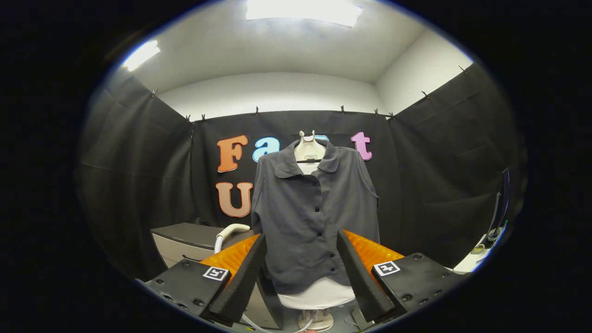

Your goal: Iron the clothes twice with a garment steamer, once on the left side and once on the right side.

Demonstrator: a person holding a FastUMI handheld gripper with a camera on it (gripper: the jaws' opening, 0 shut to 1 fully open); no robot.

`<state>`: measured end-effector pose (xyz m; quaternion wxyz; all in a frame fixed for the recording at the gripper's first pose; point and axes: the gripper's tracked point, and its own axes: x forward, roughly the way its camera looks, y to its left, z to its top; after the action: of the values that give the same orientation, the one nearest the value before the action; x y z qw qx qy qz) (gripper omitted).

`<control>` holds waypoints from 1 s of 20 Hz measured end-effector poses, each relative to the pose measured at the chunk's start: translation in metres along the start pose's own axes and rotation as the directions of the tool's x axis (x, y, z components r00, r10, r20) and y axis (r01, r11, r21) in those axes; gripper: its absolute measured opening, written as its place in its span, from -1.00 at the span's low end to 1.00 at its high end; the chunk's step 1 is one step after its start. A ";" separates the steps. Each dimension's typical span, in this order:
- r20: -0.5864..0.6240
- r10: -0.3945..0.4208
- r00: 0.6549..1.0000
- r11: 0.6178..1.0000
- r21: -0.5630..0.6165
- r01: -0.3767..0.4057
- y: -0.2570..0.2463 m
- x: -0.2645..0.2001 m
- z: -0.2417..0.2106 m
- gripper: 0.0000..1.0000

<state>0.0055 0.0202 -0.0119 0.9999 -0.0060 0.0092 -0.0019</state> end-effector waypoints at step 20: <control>-0.089 0.272 0.958 0.960 0.097 -0.264 0.179 0.149 0.012 0.96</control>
<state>0.1556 0.1992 -0.0047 0.9886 0.0376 0.0605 0.1329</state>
